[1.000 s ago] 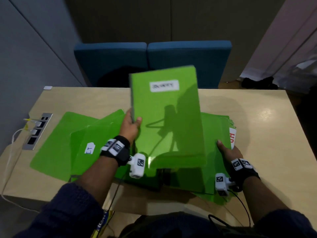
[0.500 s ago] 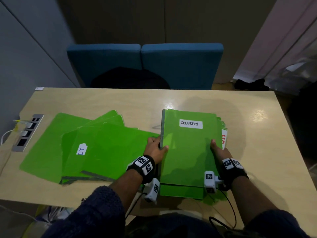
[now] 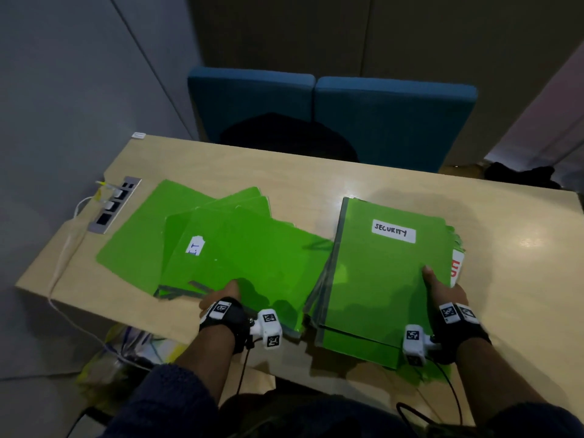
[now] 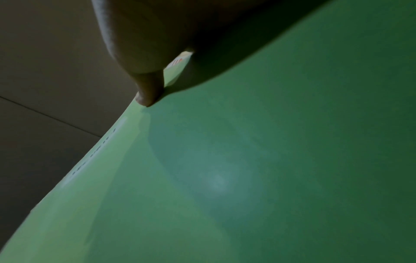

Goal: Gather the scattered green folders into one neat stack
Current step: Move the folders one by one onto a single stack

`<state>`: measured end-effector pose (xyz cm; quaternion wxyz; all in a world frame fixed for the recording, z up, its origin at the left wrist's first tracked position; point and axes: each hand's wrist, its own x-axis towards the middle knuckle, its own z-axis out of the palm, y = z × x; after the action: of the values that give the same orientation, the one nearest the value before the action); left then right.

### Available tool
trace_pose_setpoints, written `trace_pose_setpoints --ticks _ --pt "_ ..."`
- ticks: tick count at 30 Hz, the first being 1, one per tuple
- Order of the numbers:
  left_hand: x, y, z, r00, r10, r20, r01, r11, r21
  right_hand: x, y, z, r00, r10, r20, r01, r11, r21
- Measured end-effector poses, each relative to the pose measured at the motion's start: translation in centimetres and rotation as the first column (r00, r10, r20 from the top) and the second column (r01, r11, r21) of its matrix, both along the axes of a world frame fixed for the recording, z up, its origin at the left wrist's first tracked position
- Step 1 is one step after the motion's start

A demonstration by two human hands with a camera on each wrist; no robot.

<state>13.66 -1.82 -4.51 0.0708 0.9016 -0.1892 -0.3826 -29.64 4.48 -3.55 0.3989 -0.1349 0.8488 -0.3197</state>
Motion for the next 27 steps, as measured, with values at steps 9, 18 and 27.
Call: trace_pose_setpoints --ticks 9,18,27 --pt "-3.1 -0.8 3.8 0.979 0.205 -0.023 -0.201 0.925 -0.324 0.0 0.1 0.4 0.998 0.057 -0.010 -0.057 0.998 0.009" --pt "1.5 -3.0 4.5 0.980 -0.185 0.069 0.191 0.977 -0.092 0.5 0.1 0.9 0.999 0.052 -0.011 -0.052 0.999 0.011" --pt "0.2 -1.5 6.9 0.724 -0.663 0.192 0.629 0.748 0.214 0.3 -0.1 0.7 0.999 0.031 -0.020 -0.030 0.999 0.042"
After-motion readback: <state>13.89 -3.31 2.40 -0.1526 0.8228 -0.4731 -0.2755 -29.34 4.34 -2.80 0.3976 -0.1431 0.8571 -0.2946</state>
